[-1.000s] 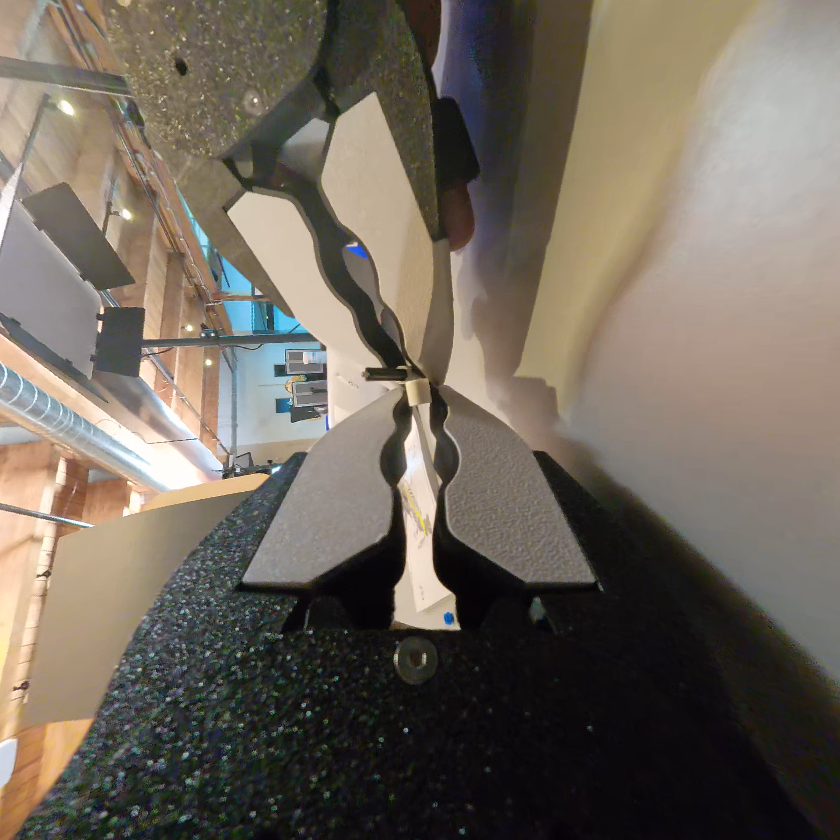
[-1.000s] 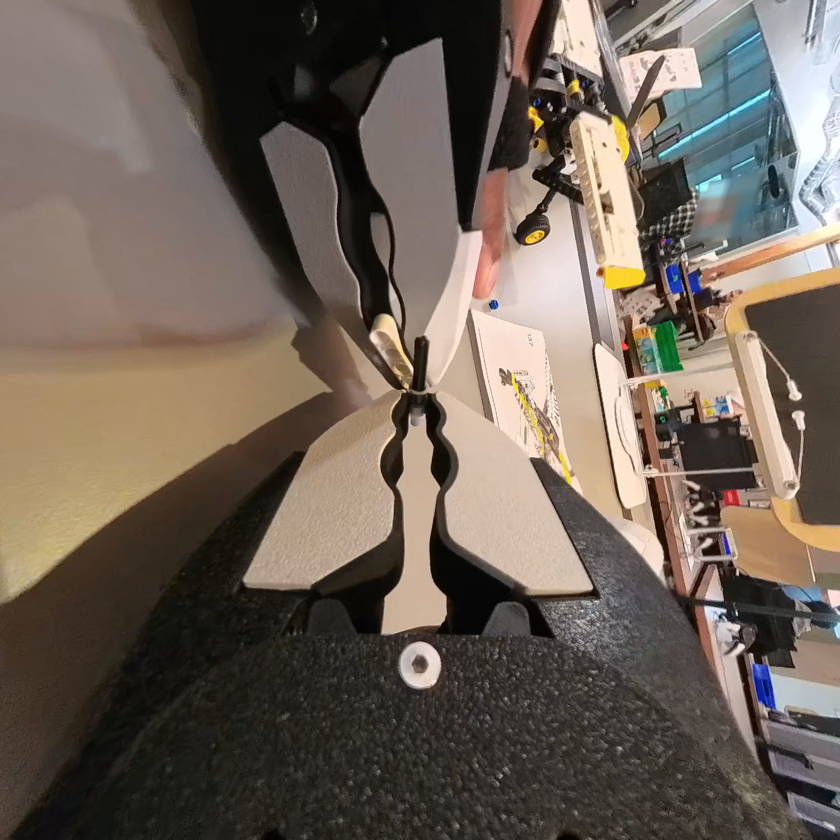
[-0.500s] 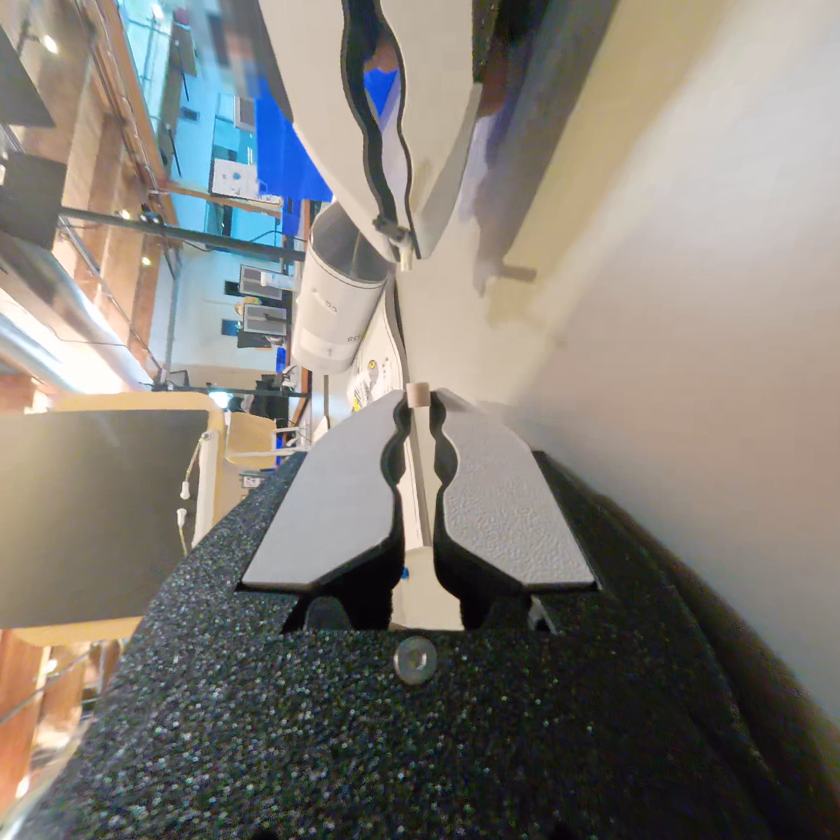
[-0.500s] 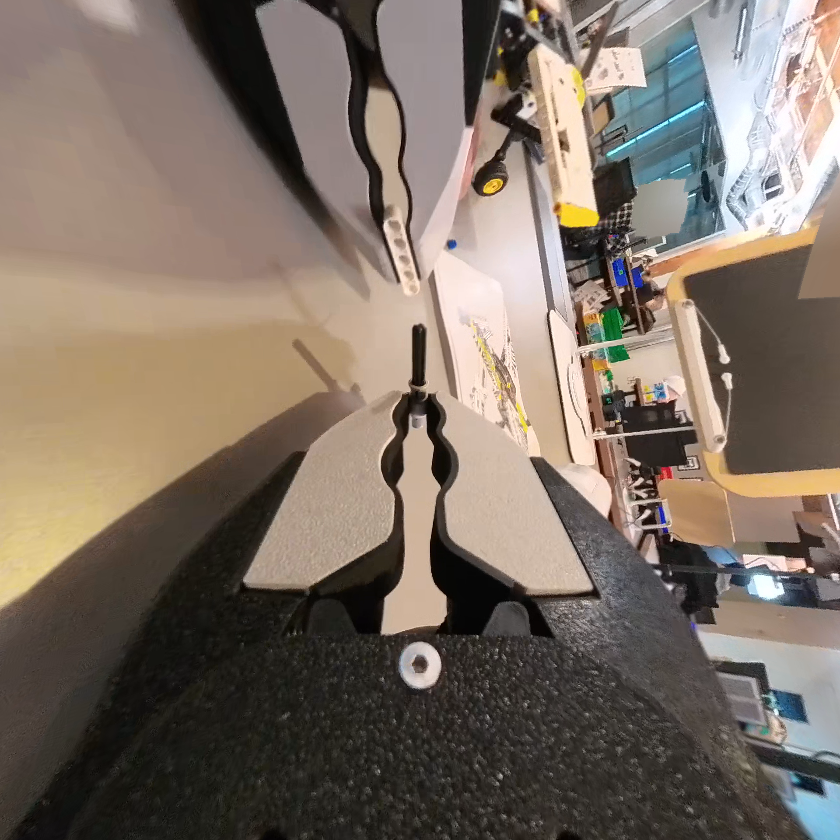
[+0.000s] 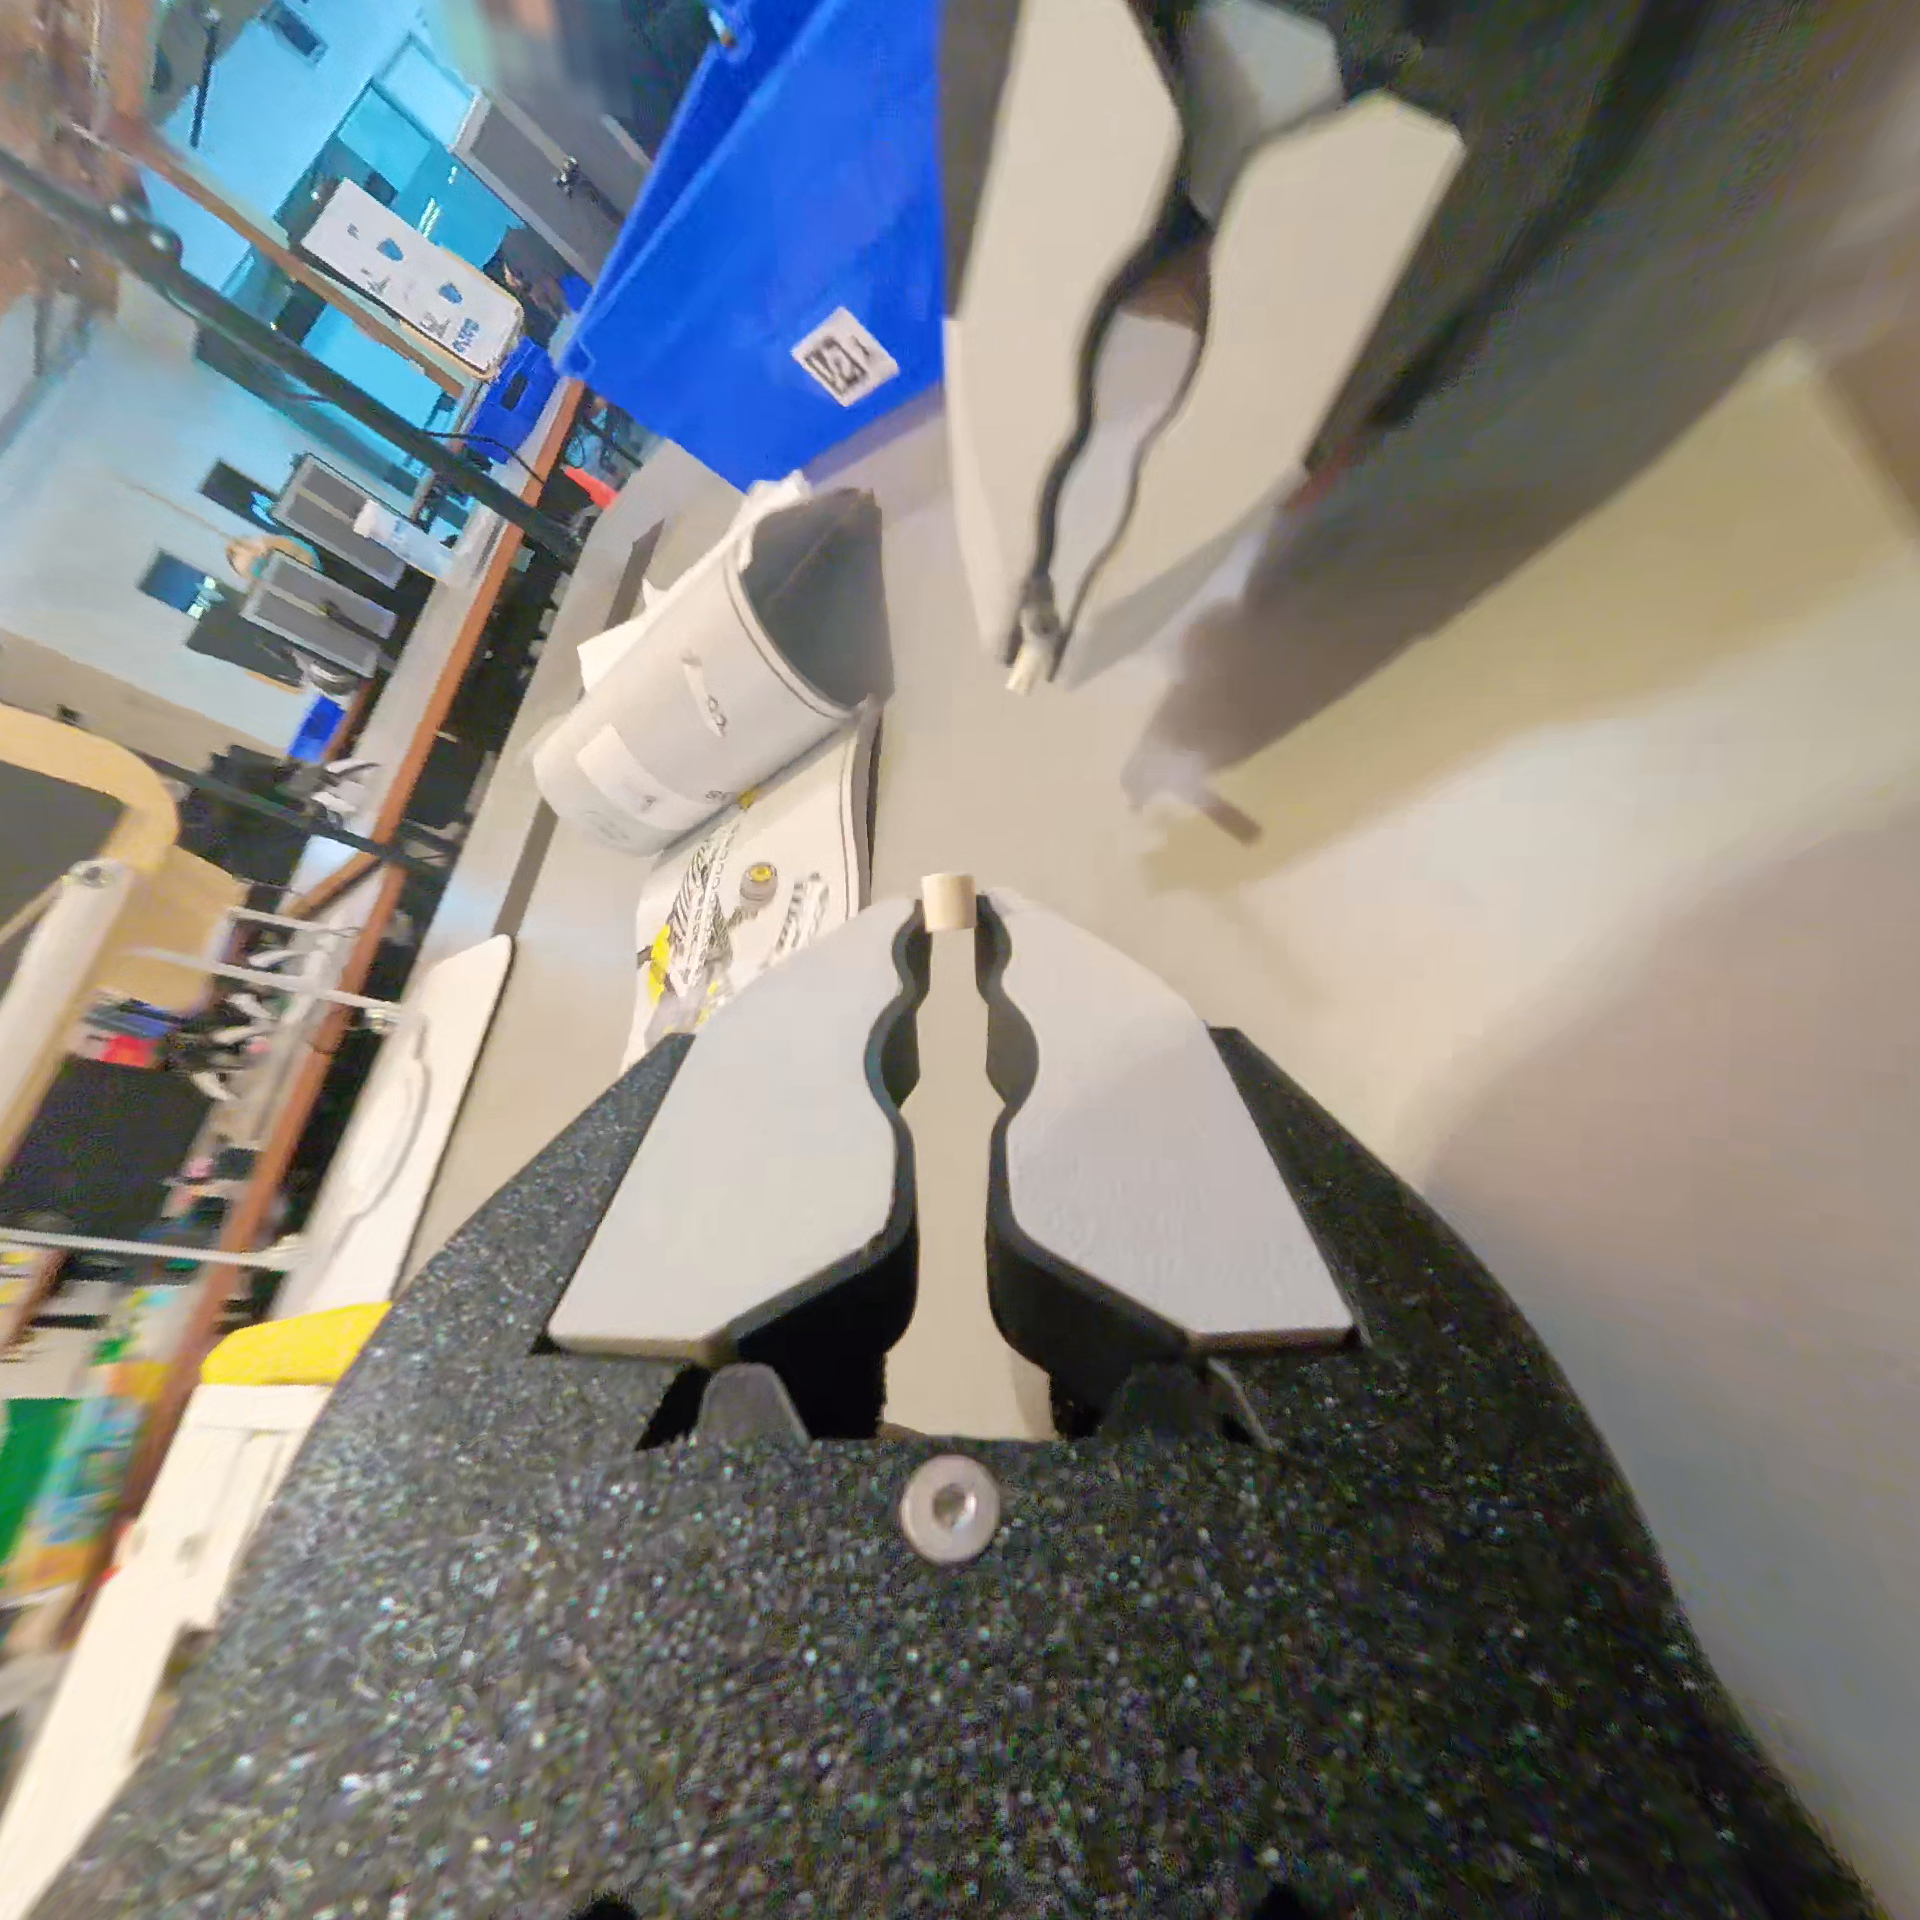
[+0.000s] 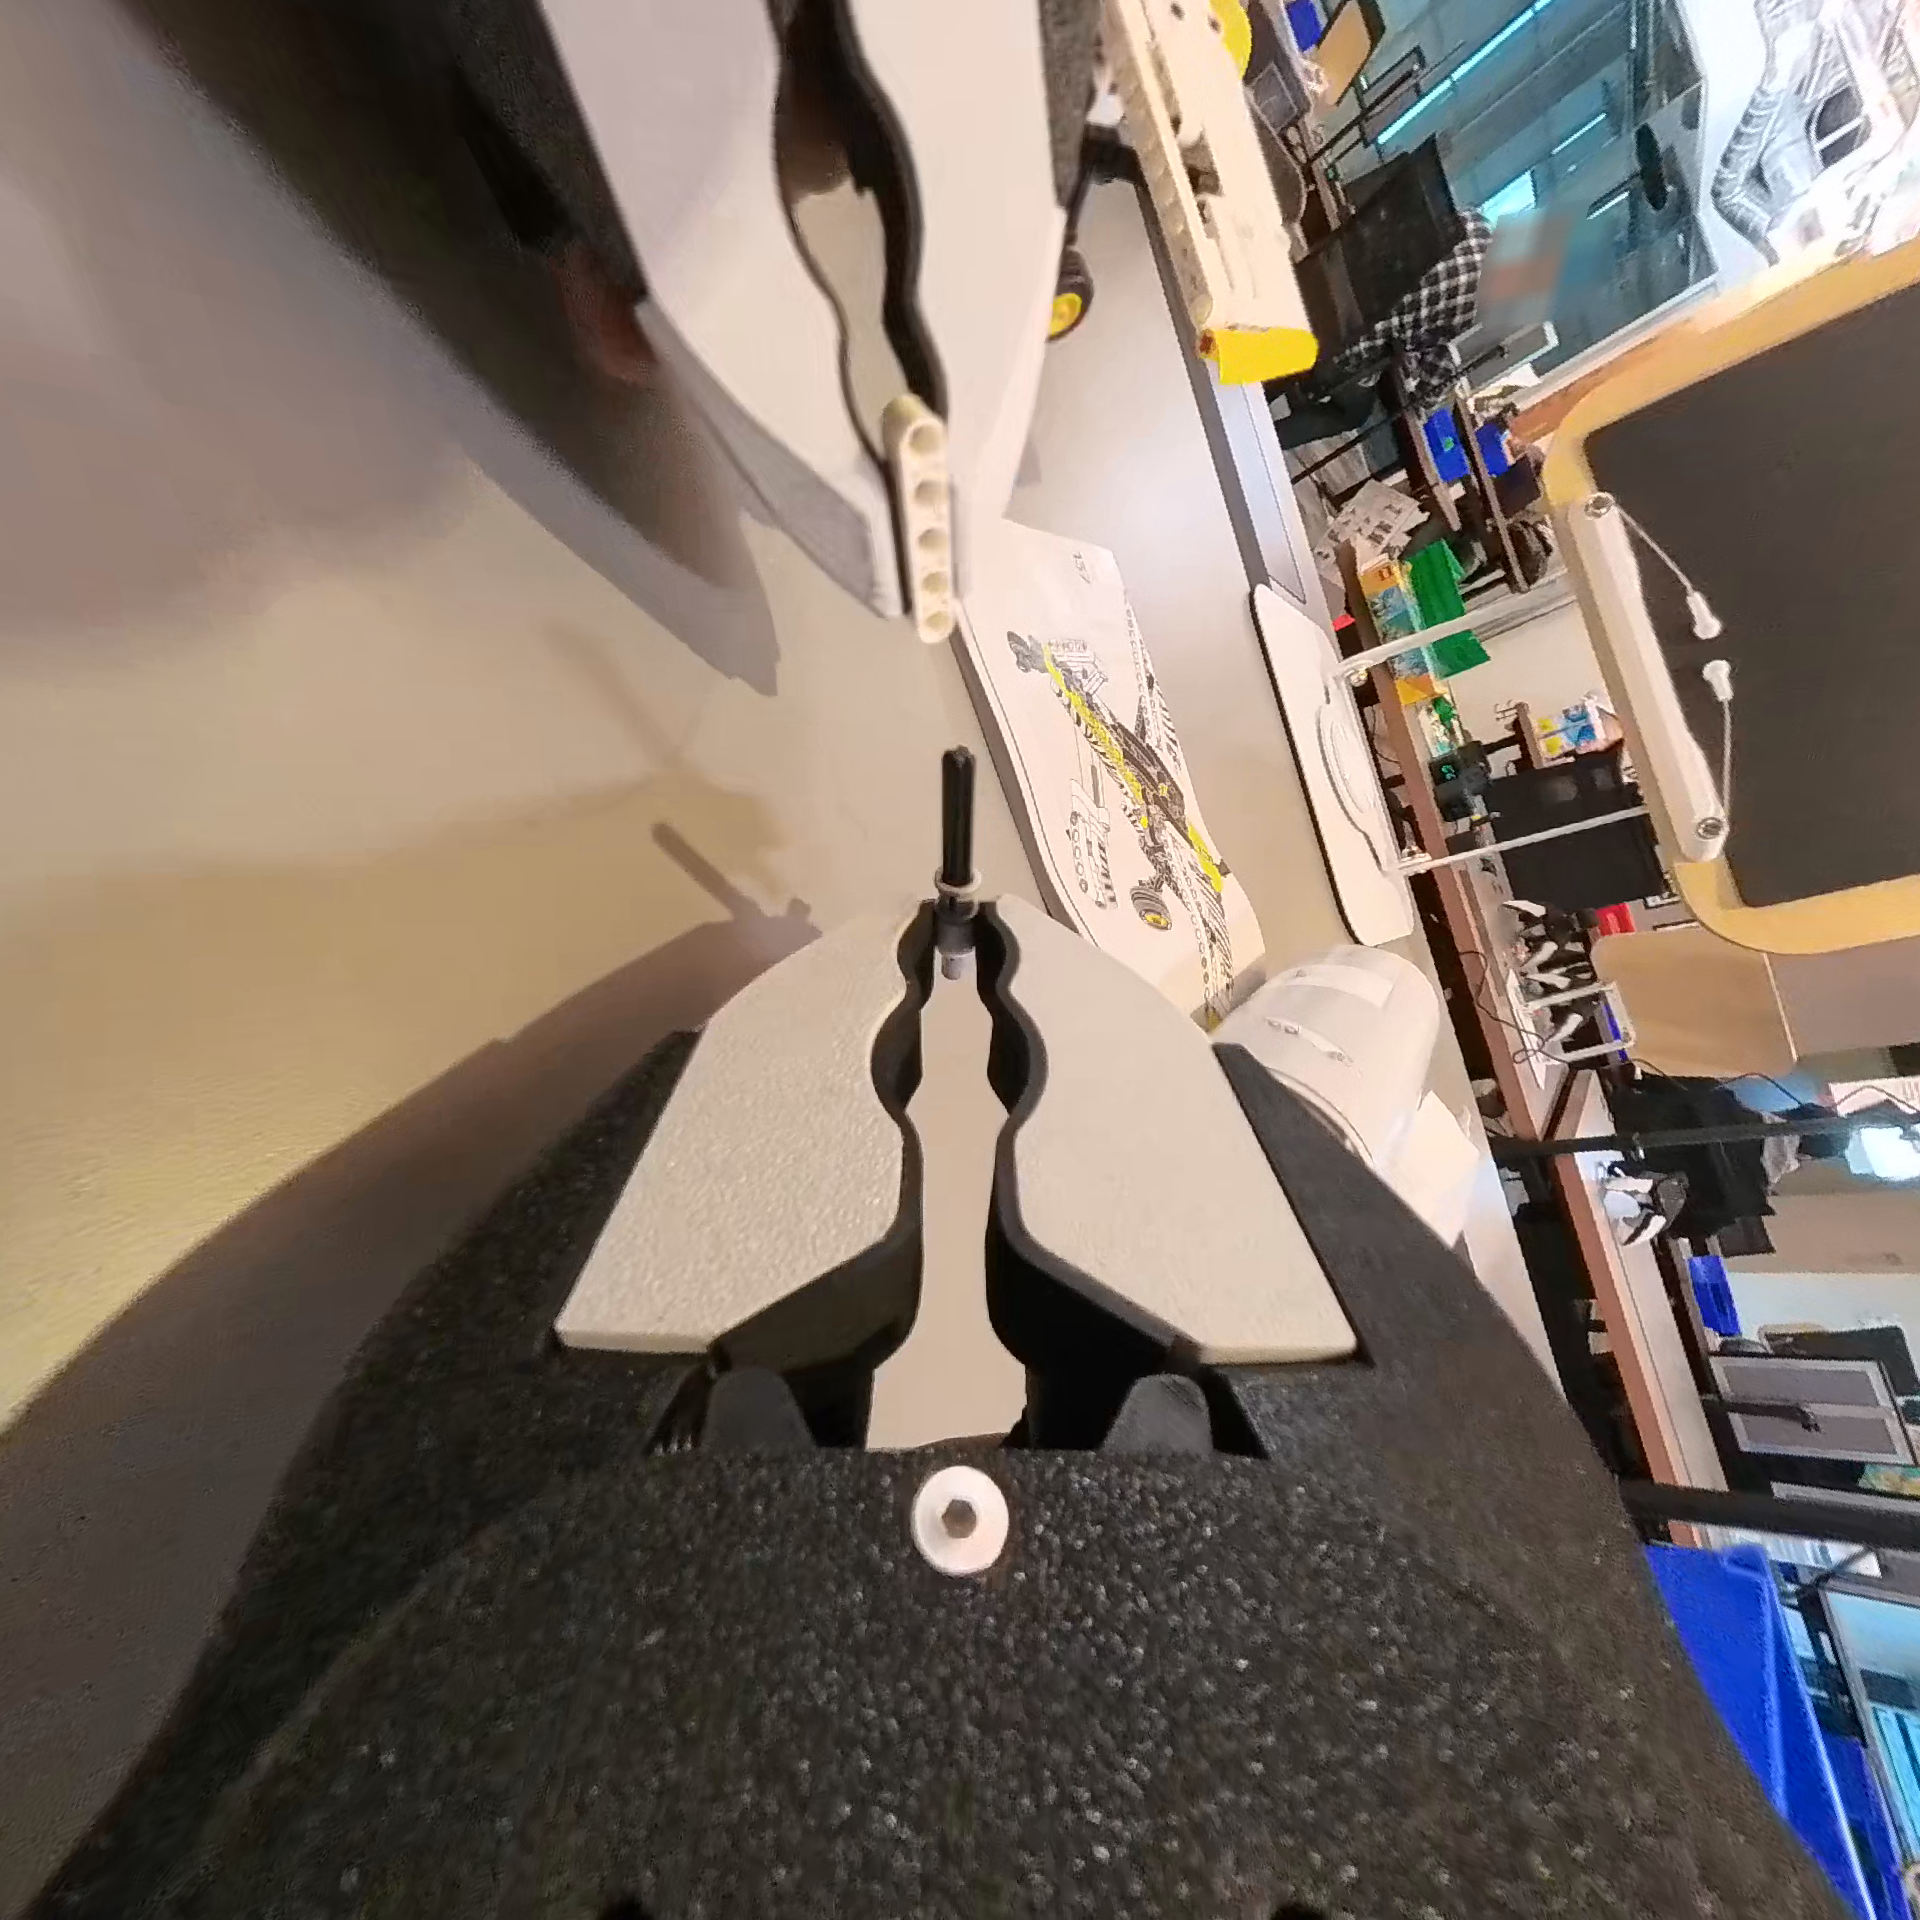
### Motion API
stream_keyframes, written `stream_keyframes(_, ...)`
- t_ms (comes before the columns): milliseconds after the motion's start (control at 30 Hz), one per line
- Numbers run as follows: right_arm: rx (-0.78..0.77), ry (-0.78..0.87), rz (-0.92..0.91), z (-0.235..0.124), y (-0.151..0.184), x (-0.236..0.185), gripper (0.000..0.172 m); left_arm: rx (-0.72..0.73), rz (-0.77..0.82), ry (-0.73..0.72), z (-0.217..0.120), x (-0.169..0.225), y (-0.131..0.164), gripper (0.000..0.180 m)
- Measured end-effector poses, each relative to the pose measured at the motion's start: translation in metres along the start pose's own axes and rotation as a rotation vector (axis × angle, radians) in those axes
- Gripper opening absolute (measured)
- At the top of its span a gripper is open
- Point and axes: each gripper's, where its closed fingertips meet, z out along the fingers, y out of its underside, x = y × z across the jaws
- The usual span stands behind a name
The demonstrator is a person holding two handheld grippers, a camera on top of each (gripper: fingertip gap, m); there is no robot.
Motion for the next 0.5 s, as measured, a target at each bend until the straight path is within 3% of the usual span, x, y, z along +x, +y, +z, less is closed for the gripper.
stream_keyframes(200, -0.050, 0.071, 0.005, -0.015, 0.007, 0.002, 0.007, 0.172, -0.231, 0.056, 0.025, -0.031, -0.065, 0.008)
stream_keyframes(433, -0.172, 0.139, 0.033, -0.043, 0.038, -0.002, 0.007, 0.361, -0.221, 0.123, 0.119, -0.068, -0.184, 0.008)
stream_keyframes(500, -0.204, 0.162, 0.062, -0.054, 0.045, 0.000, 0.007, 0.359, -0.202, 0.138, 0.152, -0.072, -0.209, 0.008)
